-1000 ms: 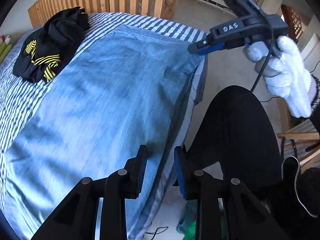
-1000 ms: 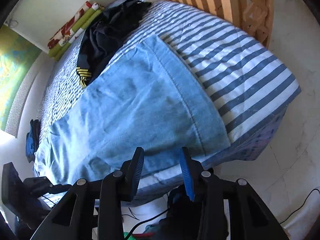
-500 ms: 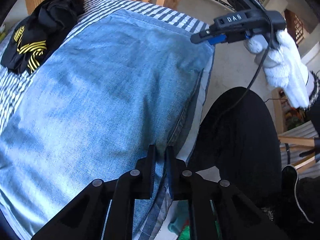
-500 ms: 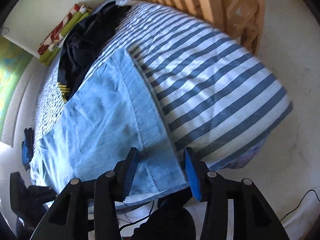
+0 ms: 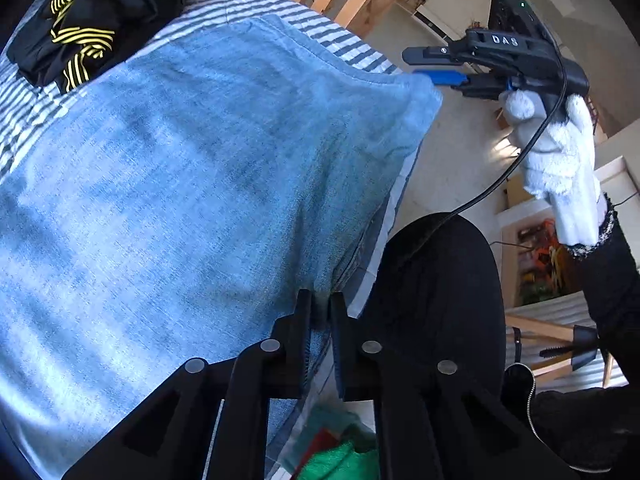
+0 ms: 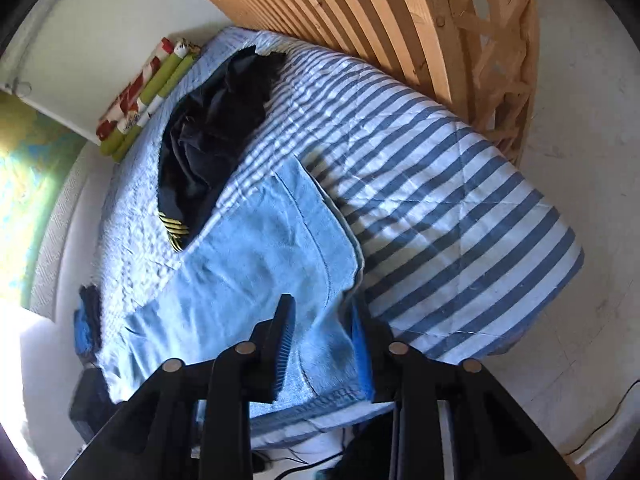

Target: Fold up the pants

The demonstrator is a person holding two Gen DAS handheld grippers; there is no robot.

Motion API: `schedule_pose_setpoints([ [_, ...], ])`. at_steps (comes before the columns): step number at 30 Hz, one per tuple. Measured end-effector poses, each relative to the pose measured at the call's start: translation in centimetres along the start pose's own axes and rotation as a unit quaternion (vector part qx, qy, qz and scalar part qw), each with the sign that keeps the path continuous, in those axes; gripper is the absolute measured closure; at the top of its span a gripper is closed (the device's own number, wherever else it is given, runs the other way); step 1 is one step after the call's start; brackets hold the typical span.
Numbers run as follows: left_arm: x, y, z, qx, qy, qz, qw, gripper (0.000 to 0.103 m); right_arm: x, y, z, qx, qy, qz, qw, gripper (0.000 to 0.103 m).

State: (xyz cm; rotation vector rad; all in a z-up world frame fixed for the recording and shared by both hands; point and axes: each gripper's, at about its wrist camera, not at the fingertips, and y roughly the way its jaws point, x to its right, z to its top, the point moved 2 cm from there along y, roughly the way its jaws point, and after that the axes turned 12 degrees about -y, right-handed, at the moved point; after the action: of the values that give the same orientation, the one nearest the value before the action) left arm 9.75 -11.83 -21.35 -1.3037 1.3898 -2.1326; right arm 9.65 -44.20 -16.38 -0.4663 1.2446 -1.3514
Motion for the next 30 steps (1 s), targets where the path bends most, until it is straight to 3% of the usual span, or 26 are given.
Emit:
schedule_pose_setpoints([
  [5, 0.0, -0.7, 0.0, 0.015, 0.018, 0.027, 0.9994, 0.091, 1.5, 1.5, -2.6, -0.033, 0.019, 0.013, 0.999, 0.057],
  [8, -0.7, -1.8, 0.0, 0.019, 0.006, 0.013, 0.9997, 0.094, 2.0, 1.5, -3.5, -0.029, 0.026, 0.011, 0.999, 0.057],
  [10, -1.2, -2.4, 0.2, 0.033, 0.005, 0.034, 0.9989, 0.102, 2.4, 1.2, -3.8, -0.023, 0.039, 0.019, 0.999, 0.057],
  [15, -0.9, -3.2, 0.2, 0.043, 0.002, 0.026, 0.9988, 0.102, 2.7, 0.3, -5.5, -0.02, 0.046, 0.015, 0.999, 0.057],
  [17, 0.1, -2.7, 0.2, 0.038, 0.012, 0.022, 0.999, 0.095, 2.4, 0.2, -6.2, -0.025, 0.043, 0.014, 0.999, 0.057],
  [19, 1.4, -1.5, 0.6, 0.036, 0.039, 0.048, 0.9974, 0.074, 1.8, 0.3, -6.7, -0.03, 0.043, 0.023, 0.998, 0.057],
  [21, 2.8, -0.2, 1.1, 0.032, 0.06, 0.064, 0.9956, 0.069, 0.8, 0.5, -7.0, -0.033, 0.035, 0.032, 0.998, 0.057],
  [26, 5.4, 2.4, 3.5, 0.028, 0.092, 0.096, 0.9907, 0.07, -1.5, 2.0, -5.9, -0.039, 0.013, 0.035, 0.999, 0.057],
  [27, 5.4, 2.8, 4.0, 0.022, 0.091, 0.095, 0.9911, 0.074, -1.9, 2.3, -5.4, -0.038, 0.012, 0.039, 0.998, 0.057],
  [28, 5.4, 3.1, 4.2, 0.02, 0.084, 0.095, 0.9917, 0.084, -2.3, 2.5, -5.0, -0.036, 0.009, 0.045, 0.998, 0.057],
  [30, 4.6, 3.1, 4.9, 0.012, 0.068, 0.081, 0.9943, 0.088, -2.9, 2.6, -4.0, -0.028, 0.001, 0.051, 0.998, 0.057],
])
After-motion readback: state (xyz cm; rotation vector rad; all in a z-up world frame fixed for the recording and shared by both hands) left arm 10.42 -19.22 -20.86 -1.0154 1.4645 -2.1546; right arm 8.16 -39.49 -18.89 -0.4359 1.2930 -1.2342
